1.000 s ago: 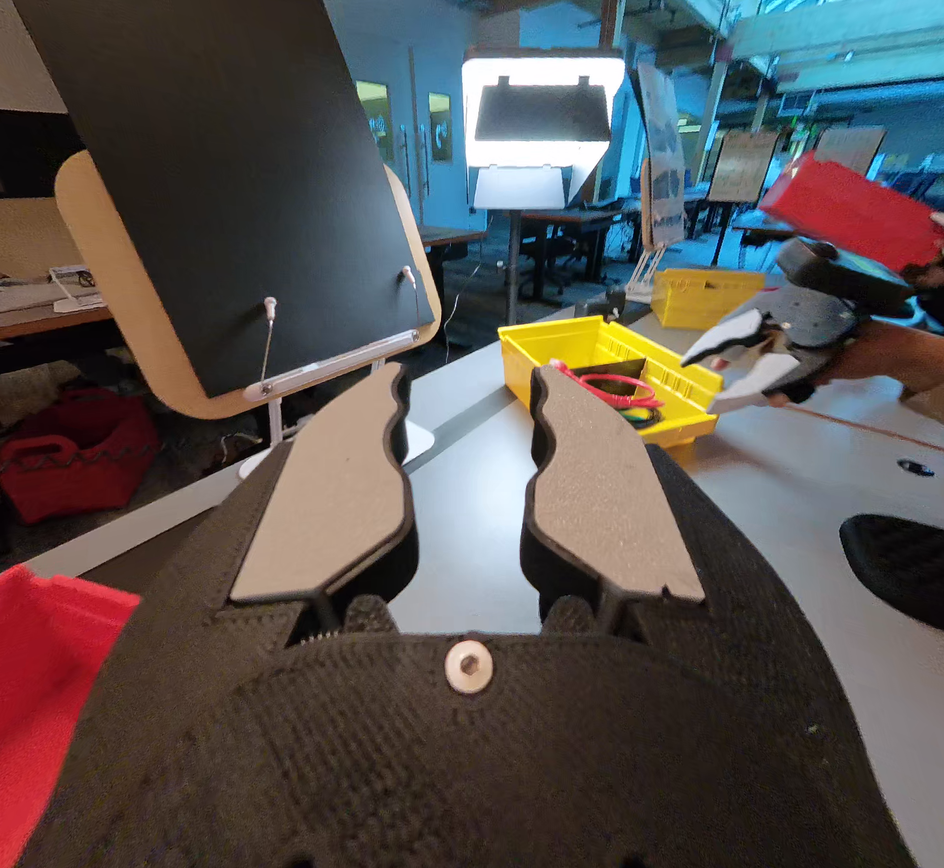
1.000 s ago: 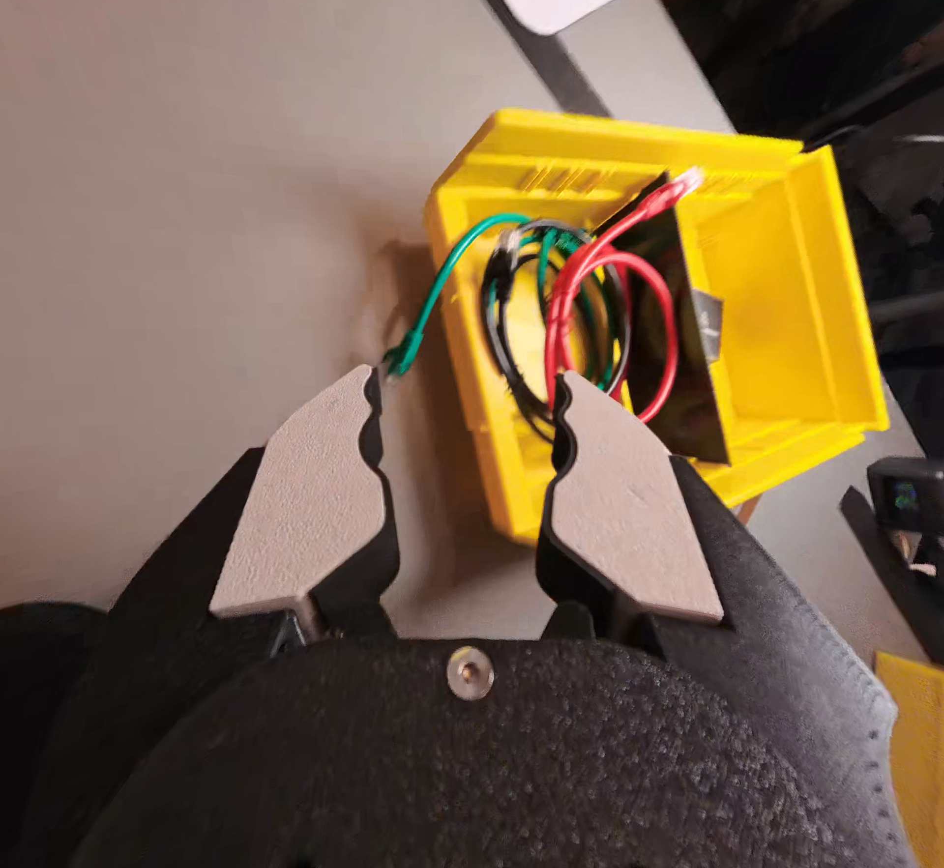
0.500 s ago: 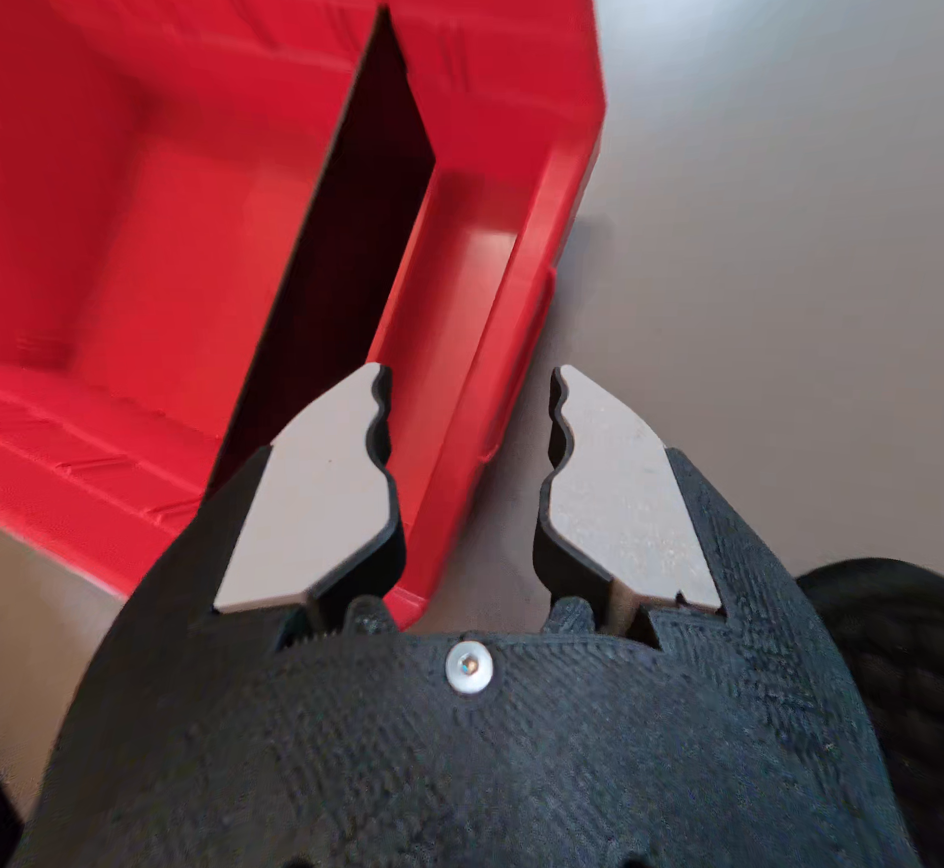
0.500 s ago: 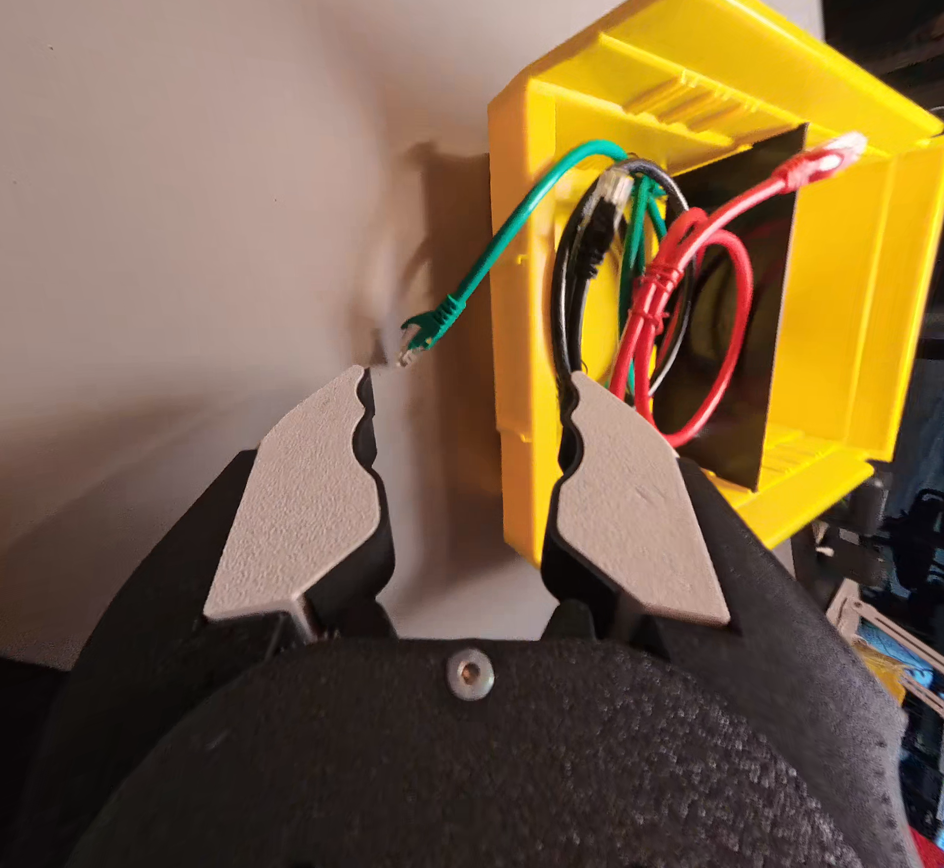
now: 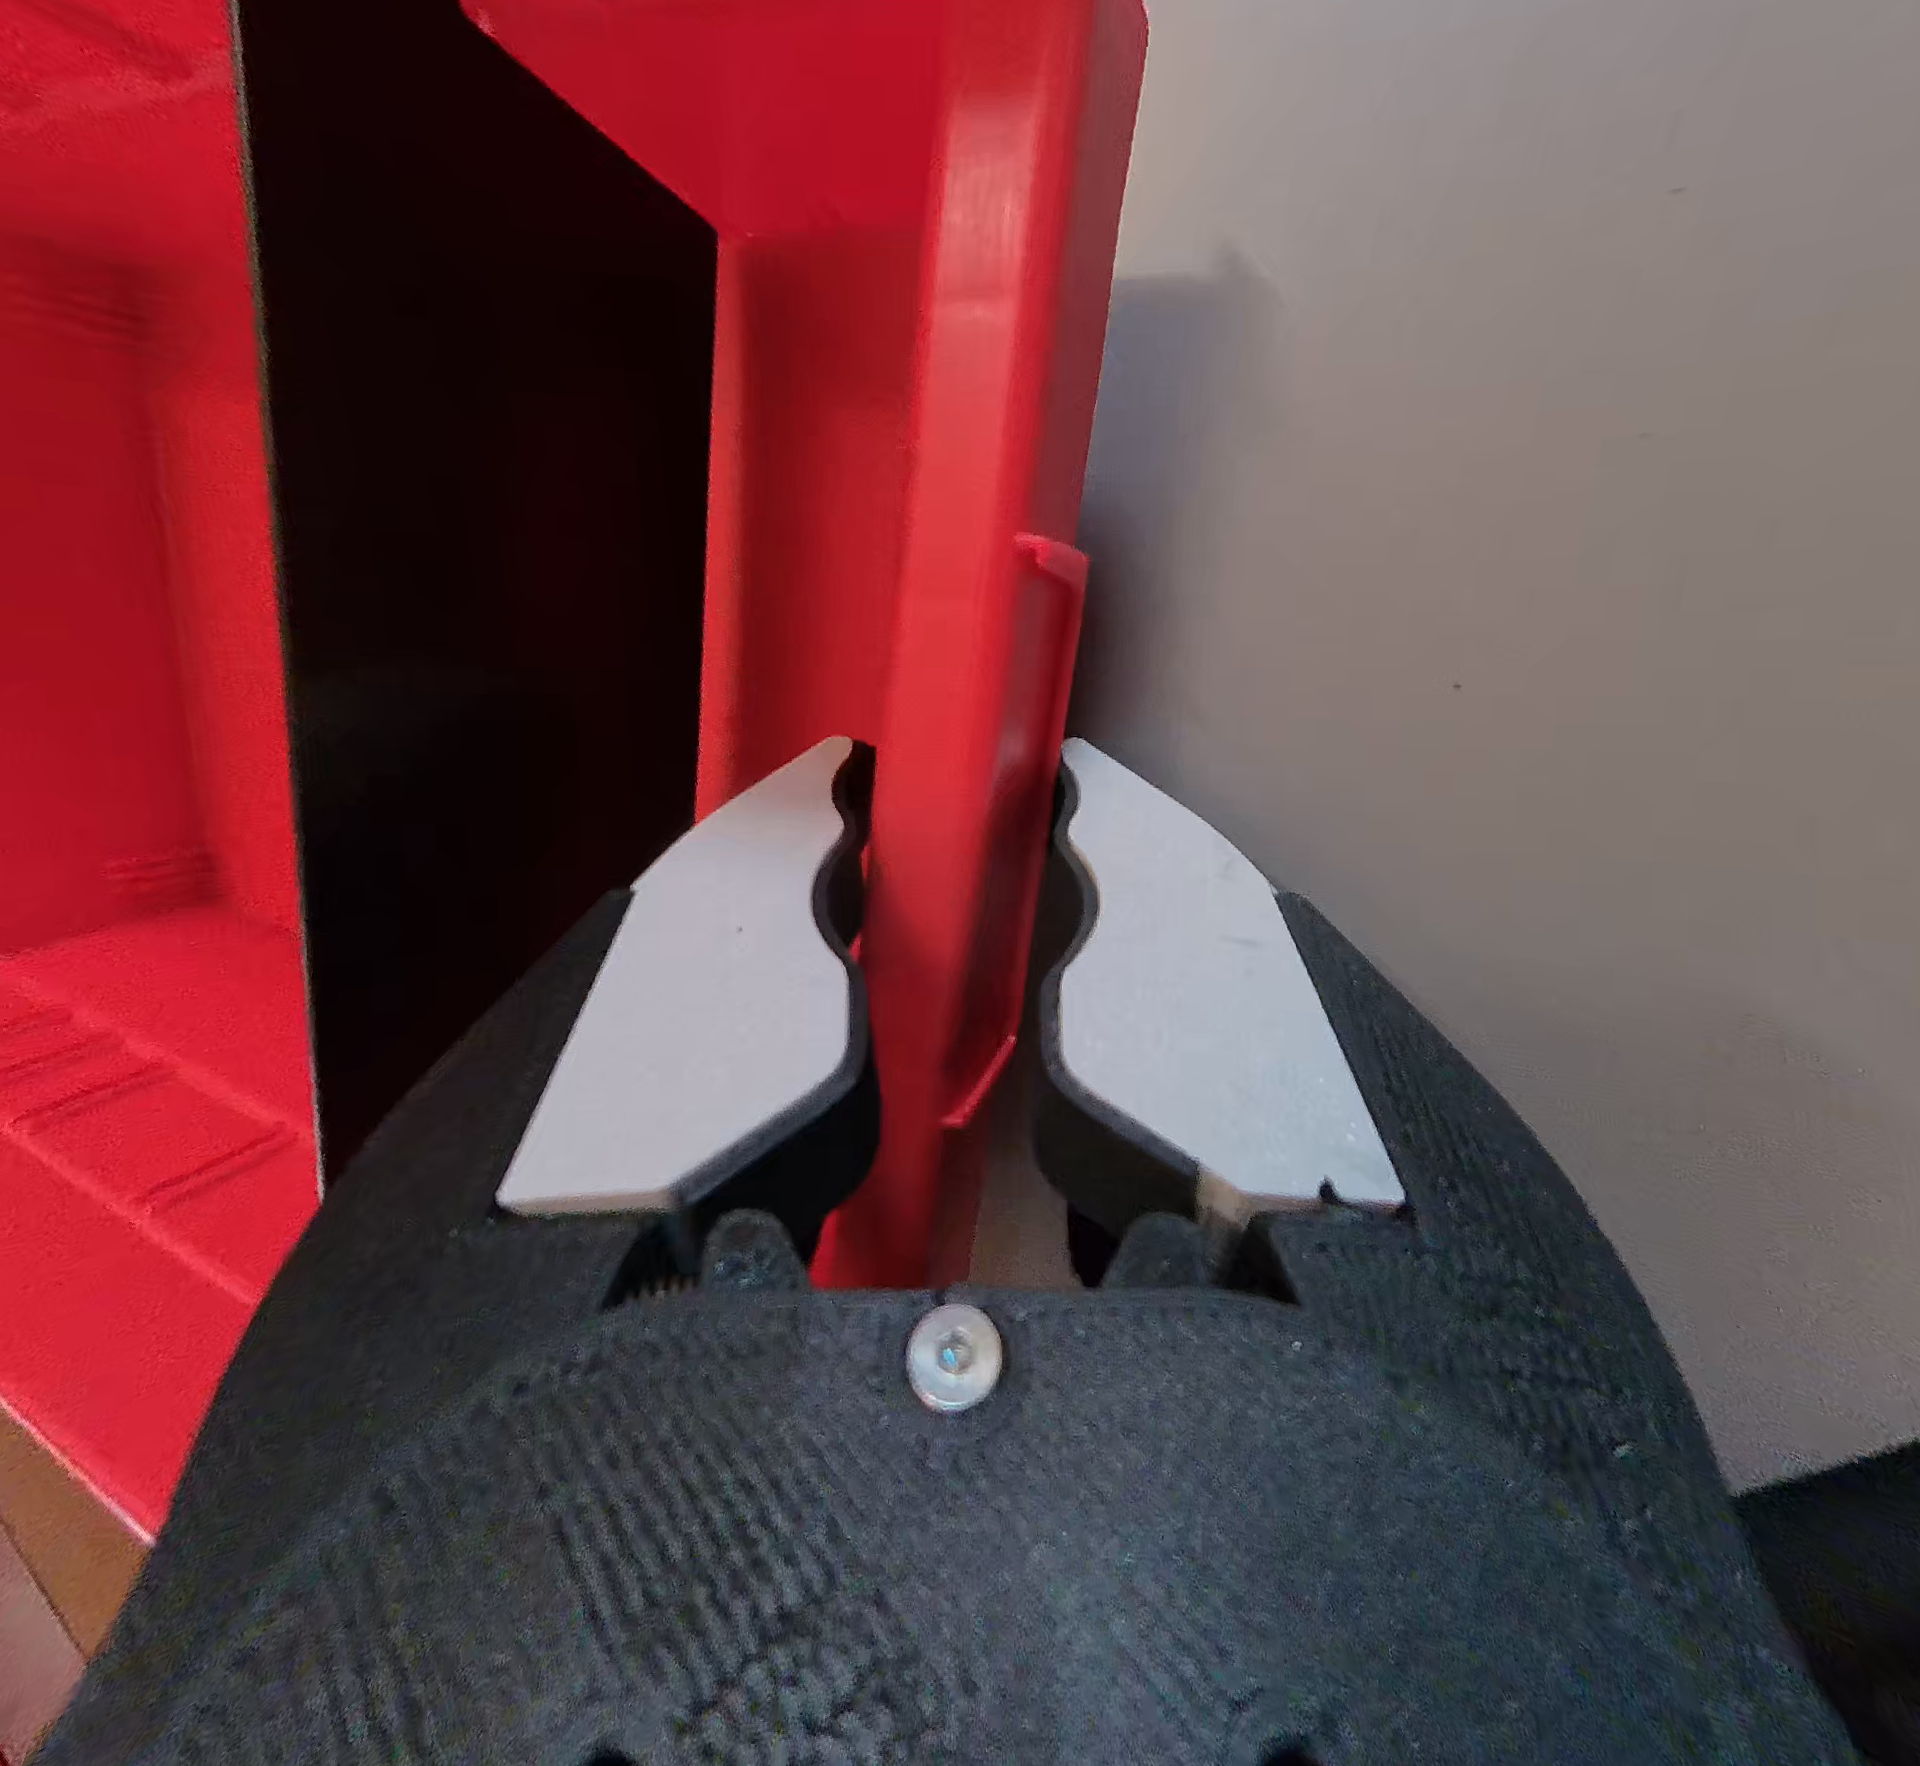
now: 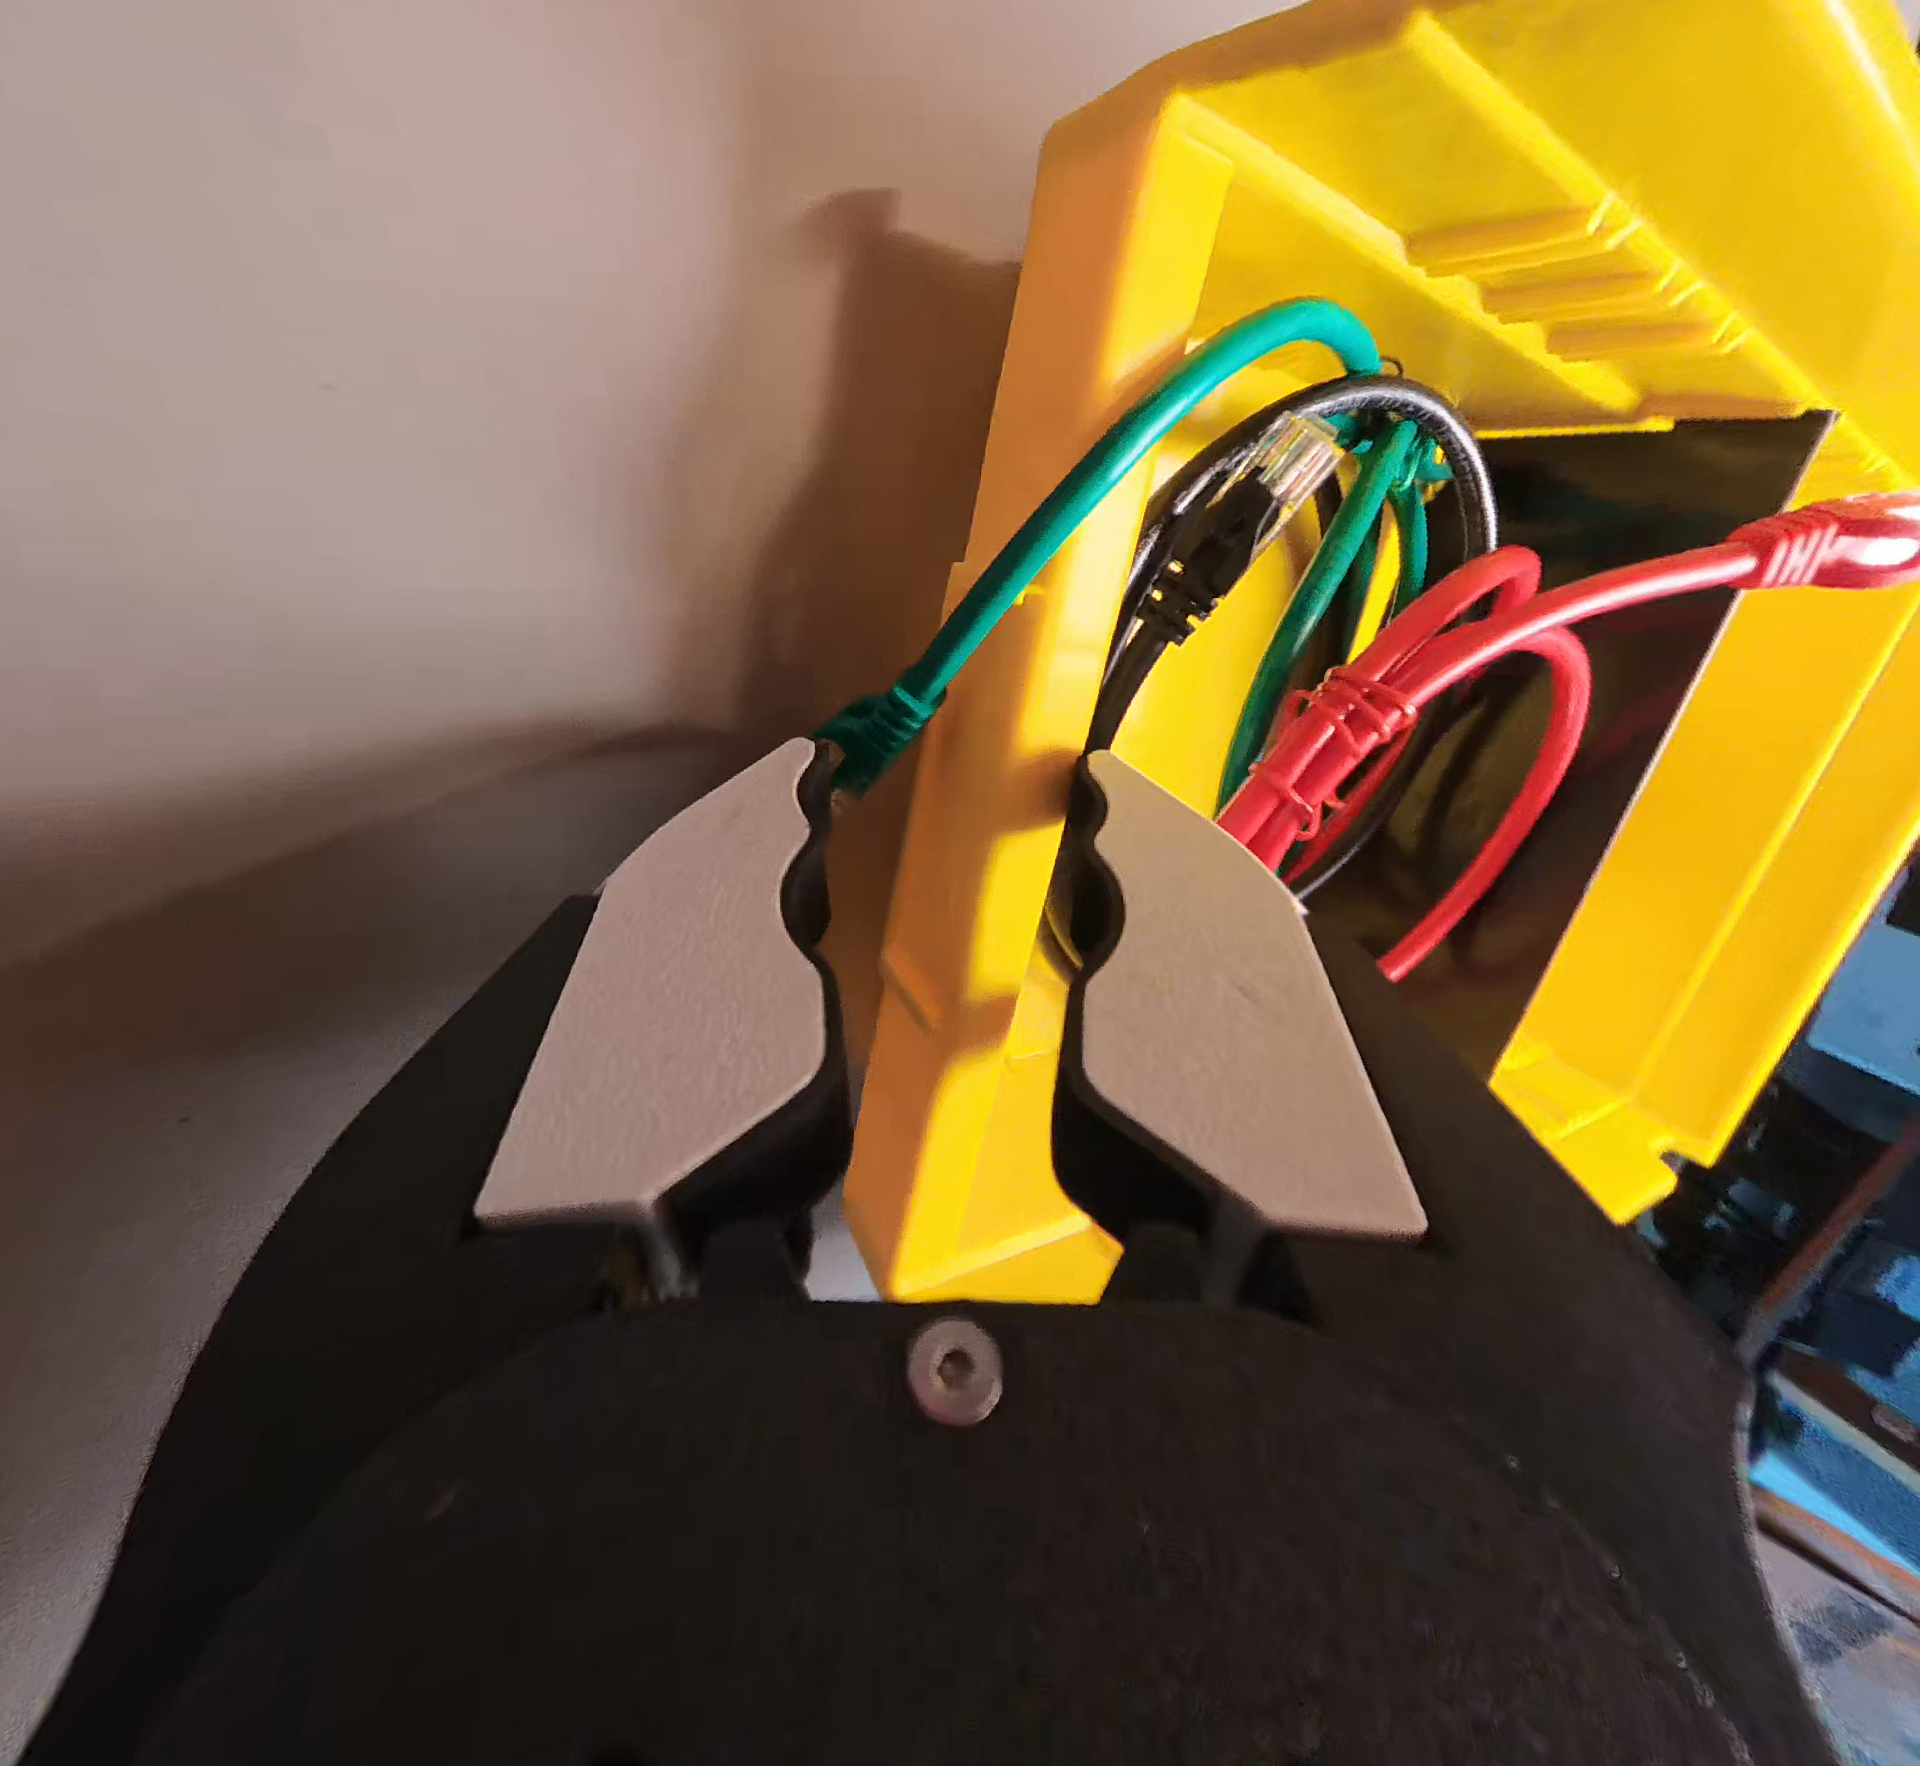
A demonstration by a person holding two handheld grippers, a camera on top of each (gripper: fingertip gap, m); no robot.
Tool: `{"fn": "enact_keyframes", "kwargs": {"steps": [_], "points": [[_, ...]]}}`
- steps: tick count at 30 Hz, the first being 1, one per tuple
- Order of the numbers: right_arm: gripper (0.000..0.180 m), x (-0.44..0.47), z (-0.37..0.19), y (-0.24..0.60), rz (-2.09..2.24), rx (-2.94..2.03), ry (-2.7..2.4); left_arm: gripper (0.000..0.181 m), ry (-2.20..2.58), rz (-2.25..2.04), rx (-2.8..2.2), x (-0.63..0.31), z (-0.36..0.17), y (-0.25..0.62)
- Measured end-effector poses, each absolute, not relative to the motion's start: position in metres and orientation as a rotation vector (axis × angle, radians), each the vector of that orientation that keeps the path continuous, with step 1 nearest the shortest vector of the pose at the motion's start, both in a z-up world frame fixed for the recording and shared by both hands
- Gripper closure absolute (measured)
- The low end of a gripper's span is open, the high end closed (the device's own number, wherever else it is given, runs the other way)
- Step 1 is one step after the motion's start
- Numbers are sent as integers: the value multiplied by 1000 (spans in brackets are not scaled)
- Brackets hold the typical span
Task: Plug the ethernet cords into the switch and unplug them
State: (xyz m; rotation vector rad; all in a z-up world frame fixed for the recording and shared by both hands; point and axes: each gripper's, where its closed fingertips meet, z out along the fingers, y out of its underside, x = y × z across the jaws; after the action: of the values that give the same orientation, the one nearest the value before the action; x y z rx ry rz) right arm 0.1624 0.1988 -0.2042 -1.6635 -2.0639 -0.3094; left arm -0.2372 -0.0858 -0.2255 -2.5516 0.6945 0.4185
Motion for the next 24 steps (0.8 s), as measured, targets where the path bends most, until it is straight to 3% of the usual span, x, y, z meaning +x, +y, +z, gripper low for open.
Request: {"fn": "enact_keyframes", "kwargs": {"steps": [12,17,20,24], "points": [[136,122,-204,42,-138,-1203,-2224,148,1153,269,-2318,-105,-225,-55],[134,124,-200,-4,-118,-1117,-2180,142,1113,308,-2232,-91,-219,-19],[134,138,-176,-45,187,-1218,-2043,130,982,334,-2173,-88,-202,-15],[131,175,-116,-42,606,-1437,-1548,133,751,-19,-2079,-34,-167,-44]]}}
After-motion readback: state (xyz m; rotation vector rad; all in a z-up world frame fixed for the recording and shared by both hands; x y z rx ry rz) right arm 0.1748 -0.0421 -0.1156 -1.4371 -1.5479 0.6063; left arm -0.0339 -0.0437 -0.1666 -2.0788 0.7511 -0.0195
